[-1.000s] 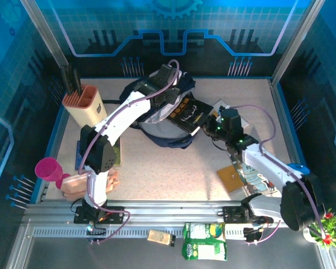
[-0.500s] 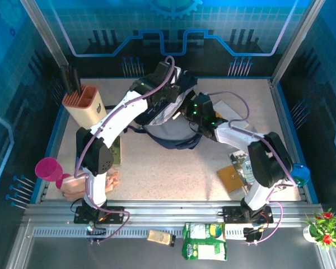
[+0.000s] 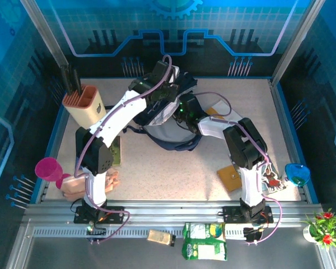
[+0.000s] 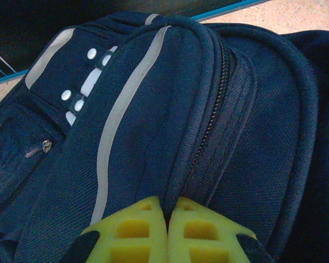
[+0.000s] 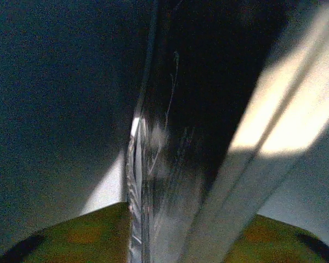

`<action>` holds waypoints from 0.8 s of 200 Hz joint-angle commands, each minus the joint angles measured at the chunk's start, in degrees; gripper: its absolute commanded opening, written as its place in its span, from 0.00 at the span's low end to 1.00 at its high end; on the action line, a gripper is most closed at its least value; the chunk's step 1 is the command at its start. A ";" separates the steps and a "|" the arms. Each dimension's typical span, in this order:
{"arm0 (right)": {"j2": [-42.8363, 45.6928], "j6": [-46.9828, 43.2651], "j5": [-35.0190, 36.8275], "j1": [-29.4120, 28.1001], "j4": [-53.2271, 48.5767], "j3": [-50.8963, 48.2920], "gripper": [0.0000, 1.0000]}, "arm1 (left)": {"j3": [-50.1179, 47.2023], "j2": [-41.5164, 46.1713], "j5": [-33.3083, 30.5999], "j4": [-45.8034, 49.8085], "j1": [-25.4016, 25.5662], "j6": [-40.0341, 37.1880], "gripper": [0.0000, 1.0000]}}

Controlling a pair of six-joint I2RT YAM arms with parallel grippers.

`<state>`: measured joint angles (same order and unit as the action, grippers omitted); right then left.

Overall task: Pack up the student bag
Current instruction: Place the book in the student bag, then close the student bag at the top-center of the table.

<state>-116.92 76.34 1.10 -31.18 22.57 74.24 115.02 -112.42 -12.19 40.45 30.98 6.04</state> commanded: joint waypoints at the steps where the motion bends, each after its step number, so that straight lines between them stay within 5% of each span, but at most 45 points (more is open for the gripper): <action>1: 1.96 0.52 -4.36 -0.03 3.22 -2.00 0.54 | 0.60 5.39 2.78 -6.84 -1.37 3.57 0.00; 58: 22.44 -2.96 -12.09 1.30 -2.85 -19.80 0.72 | -11.93 7.57 5.40 -12.42 -4.94 4.94 0.00; 107: 42.65 -13.04 6.67 1.46 -24.60 -30.54 0.83 | -27.25 10.49 8.08 -19.59 -6.24 4.24 0.00; 134: 47.58 -20.76 14.33 3.65 -33.23 -29.19 0.87 | -32.22 11.02 11.45 -20.23 -6.44 5.78 0.21; 160: 45.99 -27.27 11.11 10.67 -36.62 -25.99 0.90 | -36.23 13.16 16.97 -21.23 -6.37 9.01 0.51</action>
<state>-69.80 58.06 9.34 -26.13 -5.61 45.12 81.67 -103.79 -0.47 22.39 25.52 11.20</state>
